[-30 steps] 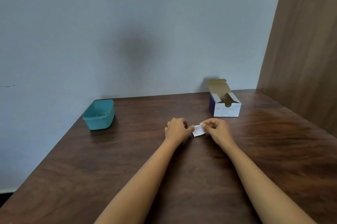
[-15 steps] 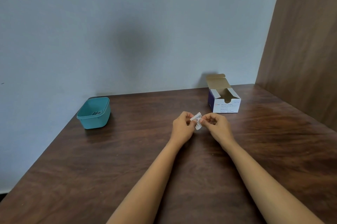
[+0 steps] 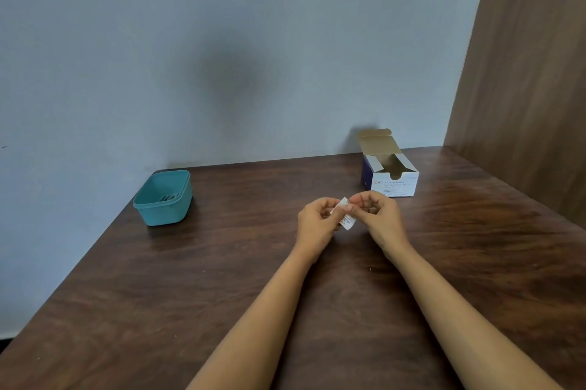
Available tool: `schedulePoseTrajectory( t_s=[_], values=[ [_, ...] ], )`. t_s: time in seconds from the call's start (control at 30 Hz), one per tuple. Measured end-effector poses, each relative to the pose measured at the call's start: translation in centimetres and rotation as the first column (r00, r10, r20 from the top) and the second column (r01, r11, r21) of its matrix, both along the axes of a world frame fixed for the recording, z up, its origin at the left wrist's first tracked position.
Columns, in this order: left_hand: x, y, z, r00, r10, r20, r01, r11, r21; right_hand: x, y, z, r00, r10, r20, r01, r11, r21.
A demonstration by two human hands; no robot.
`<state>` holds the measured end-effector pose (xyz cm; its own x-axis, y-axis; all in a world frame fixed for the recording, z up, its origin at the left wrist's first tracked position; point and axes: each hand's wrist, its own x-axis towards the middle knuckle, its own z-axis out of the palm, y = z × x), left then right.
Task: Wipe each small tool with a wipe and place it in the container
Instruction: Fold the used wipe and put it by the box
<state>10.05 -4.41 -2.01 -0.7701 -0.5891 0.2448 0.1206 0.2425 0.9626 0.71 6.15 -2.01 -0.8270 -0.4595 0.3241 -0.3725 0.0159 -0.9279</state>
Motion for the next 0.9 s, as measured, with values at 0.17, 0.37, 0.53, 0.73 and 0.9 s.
schedulePoseTrajectory(
  t_s=[0.17,0.37,0.53,0.73,0.9],
  values=[
    [0.3,0.1,0.1,0.999,0.005,-0.049,-0.002,0.997,0.073,0.4,0.0,0.4,0.985,0.044,0.165,-0.031,0.996,-0.08],
    [0.4,-0.1,0.1,0.998,0.01,-0.067,0.0,0.99,0.144,1.3,0.0,0.9,0.979,0.06,0.193,-0.057,0.998,-0.022],
    [0.4,0.1,0.5,0.999,-0.018,-0.051,0.03,0.965,0.261,1.2,0.2,0.9,0.995,-0.045,-0.094,0.049,0.998,0.049],
    [0.6,-0.1,1.2,0.996,-0.068,-0.06,0.086,0.912,0.401,2.0,0.3,1.3,0.961,-0.035,-0.275,0.057,0.996,0.073],
    [0.8,-0.3,1.4,0.994,-0.092,-0.059,0.109,0.884,0.454,2.0,0.3,1.5,0.933,-0.019,-0.359,0.054,0.995,0.087]
  ],
)
